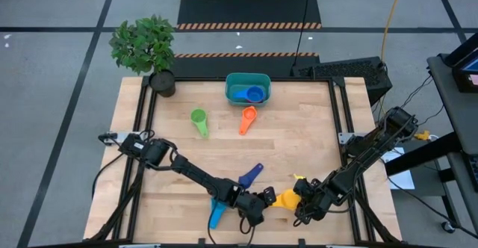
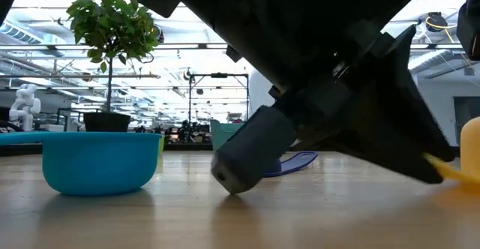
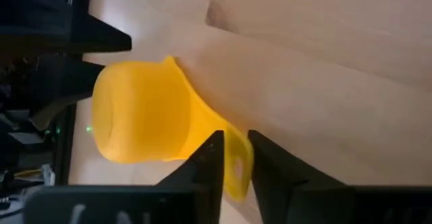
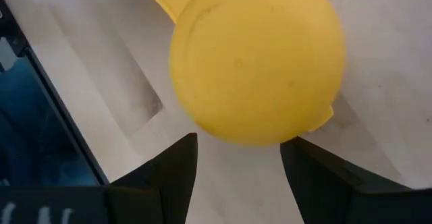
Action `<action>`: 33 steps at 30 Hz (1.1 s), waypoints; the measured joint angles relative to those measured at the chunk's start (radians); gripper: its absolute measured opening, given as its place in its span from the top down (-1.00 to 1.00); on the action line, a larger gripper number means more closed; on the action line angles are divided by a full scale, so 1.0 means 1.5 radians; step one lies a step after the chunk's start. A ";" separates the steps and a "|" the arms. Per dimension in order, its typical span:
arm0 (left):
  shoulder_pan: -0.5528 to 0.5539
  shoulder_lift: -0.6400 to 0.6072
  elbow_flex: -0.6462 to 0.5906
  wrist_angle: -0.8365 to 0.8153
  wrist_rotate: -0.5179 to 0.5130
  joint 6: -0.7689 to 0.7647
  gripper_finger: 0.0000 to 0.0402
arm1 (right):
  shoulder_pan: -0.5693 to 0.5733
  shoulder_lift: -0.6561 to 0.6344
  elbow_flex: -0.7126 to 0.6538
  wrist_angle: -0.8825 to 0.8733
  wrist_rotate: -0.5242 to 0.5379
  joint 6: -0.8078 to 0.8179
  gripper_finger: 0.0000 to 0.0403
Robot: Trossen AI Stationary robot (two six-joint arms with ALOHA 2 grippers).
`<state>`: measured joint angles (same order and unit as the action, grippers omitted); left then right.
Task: Nest measuring cups in basket
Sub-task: Stack the yellow measuring cup on top of the blue measuring cup in the blue bin
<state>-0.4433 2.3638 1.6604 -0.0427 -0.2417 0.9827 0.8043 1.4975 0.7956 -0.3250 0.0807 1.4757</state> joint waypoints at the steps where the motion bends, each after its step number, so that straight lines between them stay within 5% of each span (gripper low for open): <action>1: 0.000 0.000 0.000 0.000 -0.009 -0.003 0.73 | 0.000 0.000 0.000 0.003 0.000 -0.001 -0.01; 5: -0.002 0.001 0.000 0.000 -0.037 -0.003 0.94 | 0.000 0.000 0.000 0.004 0.001 -0.018 -0.01; 19: 0.015 -0.077 -0.004 -0.061 -0.127 -0.146 0.97 | 0.001 -0.180 0.000 -0.160 0.135 -0.082 -0.01; 29: 0.125 -0.207 -0.002 -0.197 -0.092 -0.298 0.97 | -0.013 -0.334 0.001 -0.205 0.404 -0.318 -0.01; 33: 0.175 -0.265 -0.003 -0.228 -0.078 -0.322 0.97 | -0.029 -0.357 0.001 -0.199 0.562 -0.462 -0.01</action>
<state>-0.1811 1.9657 1.6566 -0.3840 -0.3593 0.4997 0.7612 0.9626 0.7963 -0.6233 0.9242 0.7819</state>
